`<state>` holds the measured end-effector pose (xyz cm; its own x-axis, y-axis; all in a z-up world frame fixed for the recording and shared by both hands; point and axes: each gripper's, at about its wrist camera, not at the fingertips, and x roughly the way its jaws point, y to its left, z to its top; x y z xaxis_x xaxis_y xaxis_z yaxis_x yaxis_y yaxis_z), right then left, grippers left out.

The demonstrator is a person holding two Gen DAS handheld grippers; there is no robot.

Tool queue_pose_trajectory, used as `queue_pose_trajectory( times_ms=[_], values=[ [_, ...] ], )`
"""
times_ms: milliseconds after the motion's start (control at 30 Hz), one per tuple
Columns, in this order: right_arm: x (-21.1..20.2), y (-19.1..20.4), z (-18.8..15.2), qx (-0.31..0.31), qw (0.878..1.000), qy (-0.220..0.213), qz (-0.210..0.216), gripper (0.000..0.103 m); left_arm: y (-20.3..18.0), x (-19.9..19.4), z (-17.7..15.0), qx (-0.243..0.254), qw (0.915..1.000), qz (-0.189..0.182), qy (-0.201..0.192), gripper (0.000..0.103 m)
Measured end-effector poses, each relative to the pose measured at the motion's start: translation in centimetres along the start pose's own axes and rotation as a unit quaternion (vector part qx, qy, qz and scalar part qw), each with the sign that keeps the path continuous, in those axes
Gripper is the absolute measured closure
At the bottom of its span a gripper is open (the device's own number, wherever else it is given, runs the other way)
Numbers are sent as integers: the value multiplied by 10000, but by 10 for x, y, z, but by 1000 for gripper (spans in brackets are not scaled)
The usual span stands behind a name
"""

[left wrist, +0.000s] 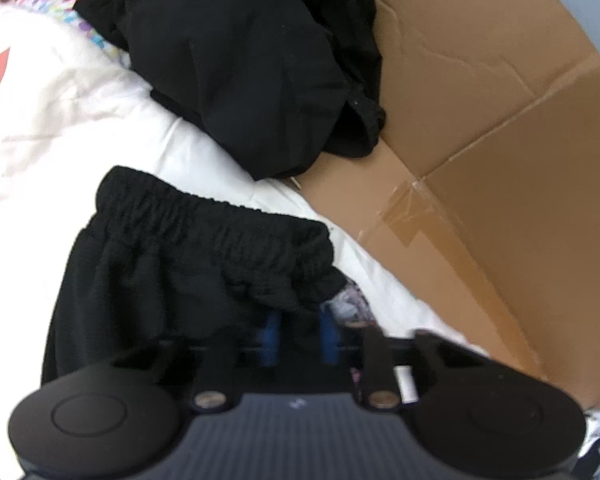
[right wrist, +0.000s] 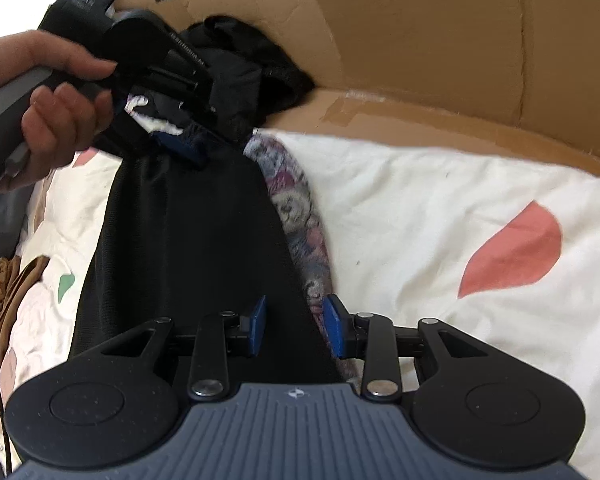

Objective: Fold clothes

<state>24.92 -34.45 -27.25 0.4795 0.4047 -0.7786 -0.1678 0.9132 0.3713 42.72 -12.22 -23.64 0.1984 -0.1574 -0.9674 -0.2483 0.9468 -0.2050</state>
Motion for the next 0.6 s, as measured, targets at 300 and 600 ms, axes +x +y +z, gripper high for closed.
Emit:
queue_pose_trajectory(
  times_ms=[300, 600],
  values=[
    [-15, 3, 3, -65, 9999, -113, -17, 95, -8, -32, -7, 374, 9986, -156, -342, 102],
    [-26, 2, 3, -158, 9992, -378, -21, 93, -16, -48, -9, 374, 9979, -245, -463, 102]
  ],
)
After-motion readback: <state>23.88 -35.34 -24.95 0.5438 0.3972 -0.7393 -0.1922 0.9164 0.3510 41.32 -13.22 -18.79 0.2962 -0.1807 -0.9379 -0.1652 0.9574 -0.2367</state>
